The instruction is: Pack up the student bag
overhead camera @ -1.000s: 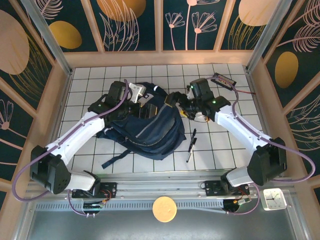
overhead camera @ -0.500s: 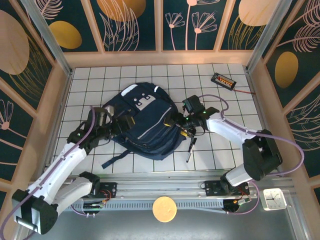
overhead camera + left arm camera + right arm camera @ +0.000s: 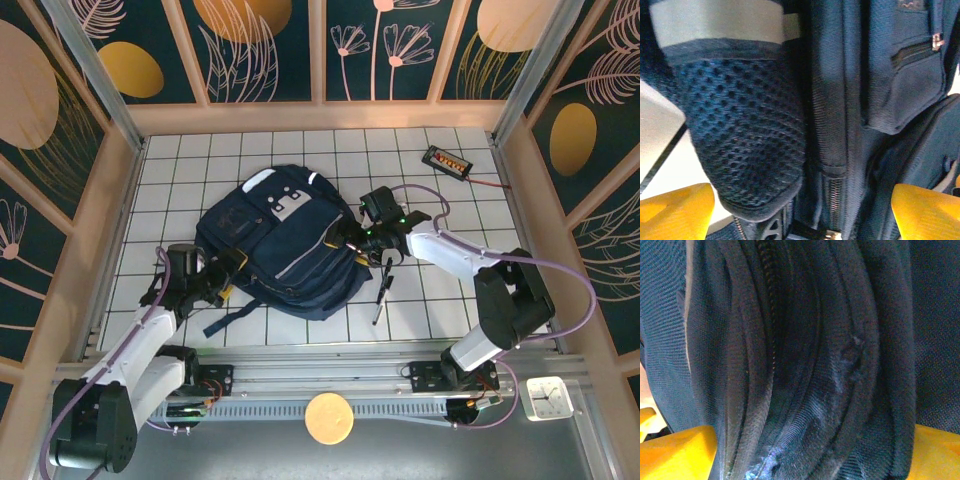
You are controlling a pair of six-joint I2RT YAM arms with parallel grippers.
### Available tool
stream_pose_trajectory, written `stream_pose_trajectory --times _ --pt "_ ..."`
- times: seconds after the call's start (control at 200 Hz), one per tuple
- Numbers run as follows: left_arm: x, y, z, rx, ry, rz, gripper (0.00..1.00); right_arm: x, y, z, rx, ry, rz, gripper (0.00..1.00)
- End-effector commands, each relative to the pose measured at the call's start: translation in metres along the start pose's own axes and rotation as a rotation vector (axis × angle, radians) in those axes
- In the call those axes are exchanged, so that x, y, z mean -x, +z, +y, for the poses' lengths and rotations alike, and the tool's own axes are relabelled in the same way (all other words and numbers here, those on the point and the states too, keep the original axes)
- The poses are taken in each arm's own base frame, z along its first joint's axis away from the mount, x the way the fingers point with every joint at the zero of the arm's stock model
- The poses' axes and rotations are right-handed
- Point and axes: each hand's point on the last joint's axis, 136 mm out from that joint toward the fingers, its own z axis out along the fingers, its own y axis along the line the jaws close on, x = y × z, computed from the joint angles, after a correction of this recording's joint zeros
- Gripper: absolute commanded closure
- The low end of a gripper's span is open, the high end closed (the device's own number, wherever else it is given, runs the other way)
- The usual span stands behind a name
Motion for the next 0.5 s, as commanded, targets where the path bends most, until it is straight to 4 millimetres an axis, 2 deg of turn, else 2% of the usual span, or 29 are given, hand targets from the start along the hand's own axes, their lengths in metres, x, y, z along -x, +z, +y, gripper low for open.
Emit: stream_pose_trajectory --times 0.0,0.13,0.245,0.4,0.495 --pt "0.001 -0.015 -0.039 -0.091 0.022 0.018 0.1 0.004 0.001 0.008 0.015 -0.038 -0.004 0.08" --pt "-0.003 -0.029 -0.041 -0.059 0.04 0.027 0.09 0.007 0.003 0.008 0.016 -0.043 -0.005 0.08" --pt "-0.001 -0.025 -0.041 -0.073 0.007 0.029 0.1 0.007 0.007 0.008 0.022 -0.043 0.005 0.09" --pt "0.009 -0.025 -0.056 -0.084 0.02 0.016 0.11 0.008 0.008 0.005 0.017 -0.045 0.009 0.11" --pt "0.017 -0.014 -0.054 -0.059 0.024 0.016 0.12 0.008 0.009 0.003 0.017 -0.042 0.013 0.12"
